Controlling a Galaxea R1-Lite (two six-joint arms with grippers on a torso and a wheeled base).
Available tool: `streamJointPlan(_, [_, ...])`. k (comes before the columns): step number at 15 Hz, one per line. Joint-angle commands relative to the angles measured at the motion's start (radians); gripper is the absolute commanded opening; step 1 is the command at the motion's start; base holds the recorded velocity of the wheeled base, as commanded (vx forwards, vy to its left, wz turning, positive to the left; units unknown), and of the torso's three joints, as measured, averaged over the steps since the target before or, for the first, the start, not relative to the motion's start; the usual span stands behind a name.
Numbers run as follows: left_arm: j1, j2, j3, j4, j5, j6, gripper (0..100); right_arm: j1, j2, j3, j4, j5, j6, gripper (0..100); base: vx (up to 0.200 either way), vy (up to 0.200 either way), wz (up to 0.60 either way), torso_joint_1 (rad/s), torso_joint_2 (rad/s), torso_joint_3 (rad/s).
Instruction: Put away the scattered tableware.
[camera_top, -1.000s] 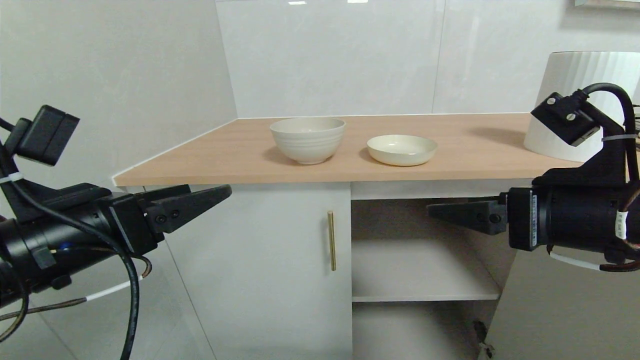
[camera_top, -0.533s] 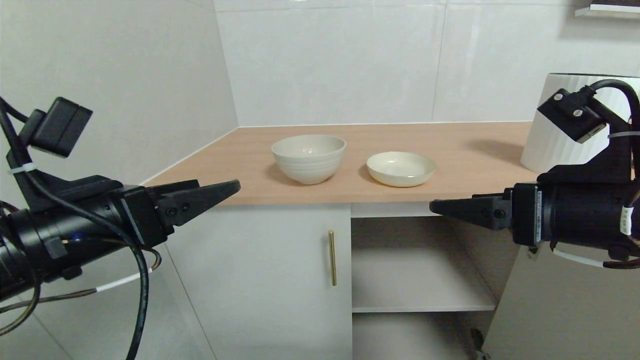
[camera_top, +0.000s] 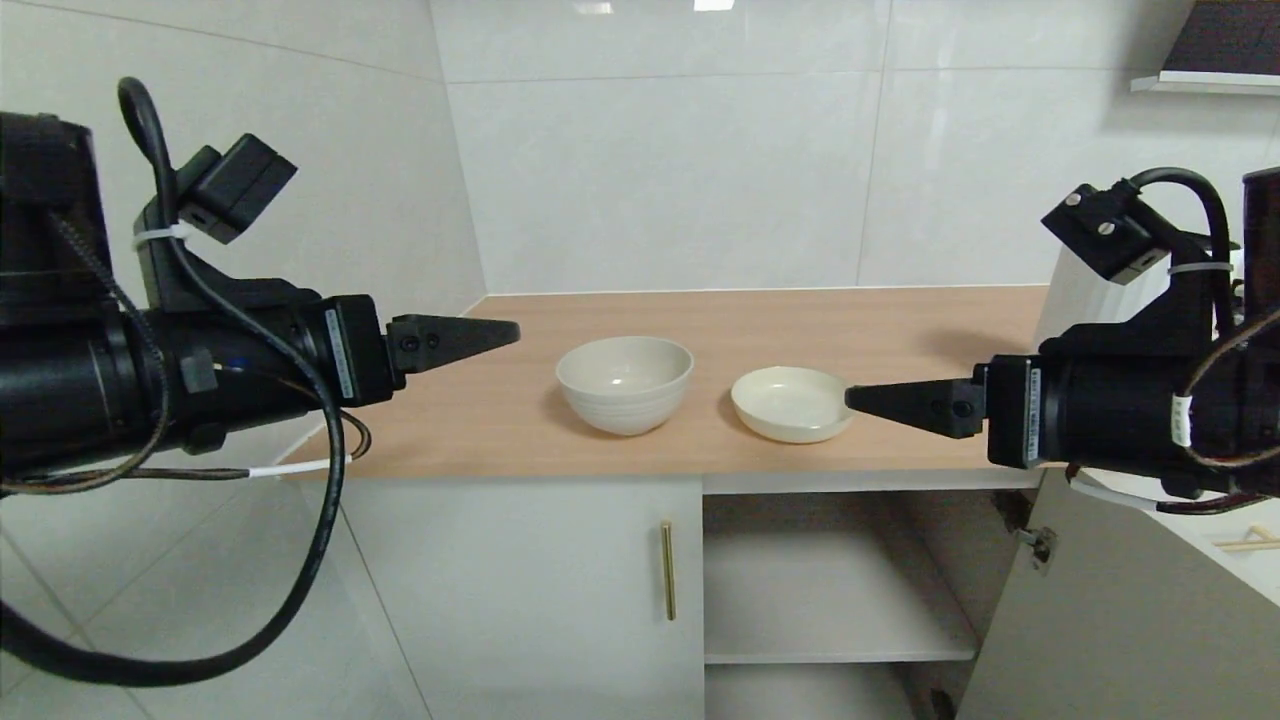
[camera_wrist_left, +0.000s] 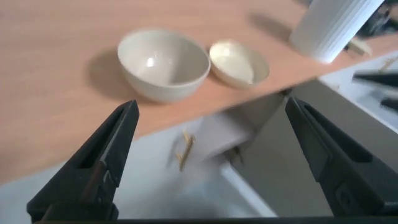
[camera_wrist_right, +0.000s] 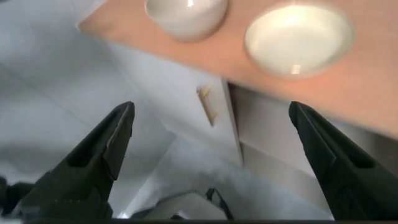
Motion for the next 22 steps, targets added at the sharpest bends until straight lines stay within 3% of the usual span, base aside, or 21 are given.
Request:
streamJointPlan(1, [0.000, 0.039, -0.104, 0.117, 0.001, -0.001, 100, -0.047, 0.062, -0.007, -0.041, 0.021, -0.001, 100, 0.000, 0.000, 0.00, 0.071, -0.17, -0.095])
streamJointPlan(3, [0.000, 0.057, -0.141, 0.165, 0.001, -0.002, 100, -0.084, 0.127, -0.065, -0.054, 0.039, -0.002, 100, 0.000, 0.000, 0.00, 0.037, -0.08, -0.046])
streamJointPlan(5, [0.000, 0.110, -0.196, 0.213, 0.008, -0.005, 100, -0.086, 0.203, -0.231, 0.108, 0.009, 0.028, 100, 0.000, 0.000, 0.00, 0.000, 0.00, 0.000])
streamJointPlan(6, [0.000, 0.199, -0.277, 0.300, 0.045, -0.039, 100, -0.084, 0.263, -0.349, 0.226, -0.037, 0.137, 100, 0.000, 0.000, 0.00, 0.000, 0.00, 0.000])
streamJointPlan(7, [-0.002, 0.272, -0.358, 0.369, 0.105, -0.137, 100, -0.086, 0.309, -0.418, 0.272, -0.085, 0.214, 100, 0.000, 0.000, 0.00, 0.000, 0.00, 0.000])
streamJointPlan(8, [-0.008, 0.298, -0.386, 0.386, 0.129, -0.185, 100, -0.086, 0.323, -0.429, 0.280, -0.106, 0.222, 100, 0.000, 0.000, 0.00, 0.000, 0.00, 0.000])
streamJointPlan(9, [-0.034, 0.377, -0.440, 0.389, 0.185, -0.307, 100, -0.087, 0.346, -0.434, 0.277, -0.171, 0.223, 100, 0.000, 0.000, 0.00, 0.000, 0.00, 0.000])
streamJointPlan(10, [-0.043, 0.412, -0.452, 0.387, 0.214, -0.337, 100, -0.087, 0.358, -0.432, 0.269, -0.195, 0.225, 100, 0.000, 0.000, 0.00, 0.000, 0.00, 0.000])
streamJointPlan(12, [-0.051, 0.495, -0.490, 0.387, 0.292, -0.353, 100, -0.103, 0.380, -0.431, 0.259, -0.215, 0.226, 100, 0.000, 0.000, 0.00, 0.000, 0.00, 0.000])
streamJointPlan(14, [-0.055, 0.558, -0.532, 0.387, 0.358, -0.393, 100, -0.110, 0.384, -0.431, 0.259, -0.215, 0.228, 100, 0.000, 0.000, 0.00, 0.000, 0.00, 0.000])
streamJointPlan(16, [-0.055, 0.604, -0.561, 0.386, 0.403, -0.413, 100, -0.113, 0.384, -0.429, 0.259, -0.215, 0.226, 100, 0.000, 0.000, 0.00, 0.000, 0.00, 0.000])
streamJointPlan(22, [-0.055, 0.642, -0.561, 0.318, 0.403, -0.419, 100, -0.113, 0.378, -0.427, 0.259, -0.214, 0.226, 100, 0.000, 0.000, 0.00, 0.000, 0.00, 0.000])
